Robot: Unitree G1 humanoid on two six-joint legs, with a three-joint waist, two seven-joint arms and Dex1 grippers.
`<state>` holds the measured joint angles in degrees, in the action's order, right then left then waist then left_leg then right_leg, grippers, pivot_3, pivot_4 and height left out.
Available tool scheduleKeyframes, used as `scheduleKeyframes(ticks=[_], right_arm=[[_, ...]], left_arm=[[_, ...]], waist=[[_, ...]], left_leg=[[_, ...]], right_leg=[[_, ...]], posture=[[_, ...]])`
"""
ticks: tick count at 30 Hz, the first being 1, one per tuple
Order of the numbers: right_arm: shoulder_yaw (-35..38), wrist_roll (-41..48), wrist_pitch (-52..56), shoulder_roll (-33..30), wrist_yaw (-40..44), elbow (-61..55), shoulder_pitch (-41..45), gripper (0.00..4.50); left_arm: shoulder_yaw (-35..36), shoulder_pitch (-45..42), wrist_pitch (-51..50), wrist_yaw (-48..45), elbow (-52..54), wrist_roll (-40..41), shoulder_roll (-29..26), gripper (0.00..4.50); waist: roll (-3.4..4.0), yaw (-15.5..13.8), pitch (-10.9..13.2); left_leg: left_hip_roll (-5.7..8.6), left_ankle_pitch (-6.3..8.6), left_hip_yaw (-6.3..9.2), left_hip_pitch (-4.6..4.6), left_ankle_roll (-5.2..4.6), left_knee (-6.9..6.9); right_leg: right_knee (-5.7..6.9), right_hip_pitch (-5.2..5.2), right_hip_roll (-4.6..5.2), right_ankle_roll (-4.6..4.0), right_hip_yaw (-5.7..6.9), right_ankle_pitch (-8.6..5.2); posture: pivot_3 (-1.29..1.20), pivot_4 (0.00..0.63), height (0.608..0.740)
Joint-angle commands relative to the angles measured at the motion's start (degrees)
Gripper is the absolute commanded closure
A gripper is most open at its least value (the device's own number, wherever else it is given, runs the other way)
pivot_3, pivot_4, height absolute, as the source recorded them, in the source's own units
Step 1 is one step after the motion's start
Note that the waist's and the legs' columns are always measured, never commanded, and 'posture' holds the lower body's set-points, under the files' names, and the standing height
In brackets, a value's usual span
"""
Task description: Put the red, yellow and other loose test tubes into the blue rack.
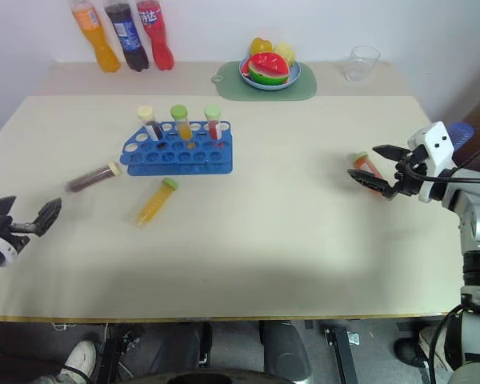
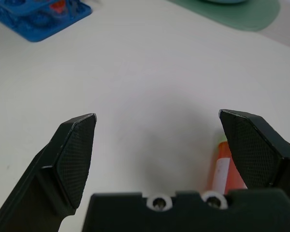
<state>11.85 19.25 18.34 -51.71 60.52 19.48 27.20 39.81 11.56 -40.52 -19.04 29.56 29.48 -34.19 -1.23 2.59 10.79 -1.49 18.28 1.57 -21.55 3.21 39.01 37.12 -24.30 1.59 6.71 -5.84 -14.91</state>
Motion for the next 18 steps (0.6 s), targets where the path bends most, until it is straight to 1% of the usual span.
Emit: scheduleKeyframes(ticks=[1,14,17,18], right_arm=[[0.5,0.3,-0.4,0.0,0.0,-0.6,1.3,0.0],[-0.9,-0.6,0.3,1.8,-2.7,-2.1,0.6,0.0],[-1.6,-1.6,0.9,1.9,-4.4,-2.1,0.9,0.0],[-0.8,-0.8,2.4,1.6,-5.0,-2.5,1.6,0.0]], left_arm=[[1.9,0.3,0.4,0.4,2.2,0.6,0.2,0.16],[2.5,-1.1,1.8,-0.5,0.8,0.4,-0.5,0.16],[1.4,-1.4,2.7,-0.2,0.6,0.3,0.7,0.16],[-0.4,-2.4,3.0,0.2,0.7,0.3,1.4,0.16]], waist=[[0.0,0.0,0.0],[0.0,0.0,0.0],[0.0,0.0,0.0],[0.0,0.0,0.0]], left_leg=[[0.0,0.0,0.0,0.0,0.0,0.0],[0.0,0.0,0.0,0.0,0.0,0.0],[0.0,0.0,0.0,0.0,0.0,0.0],[0.0,0.0,0.0,0.0,0.0,0.0]], right_leg=[[0.0,0.0,-0.01,0.0,0.0,0.0],[0.01,0.0,0.0,0.0,0.0,0.0],[0.01,0.0,0.0,0.0,0.0,0.0],[0.01,0.0,0.0,0.0,0.0,0.0]], posture=[[0.0,0.15,0.734],[0.0,0.15,0.734],[0.0,0.15,0.734],[0.0,0.15,0.734]])
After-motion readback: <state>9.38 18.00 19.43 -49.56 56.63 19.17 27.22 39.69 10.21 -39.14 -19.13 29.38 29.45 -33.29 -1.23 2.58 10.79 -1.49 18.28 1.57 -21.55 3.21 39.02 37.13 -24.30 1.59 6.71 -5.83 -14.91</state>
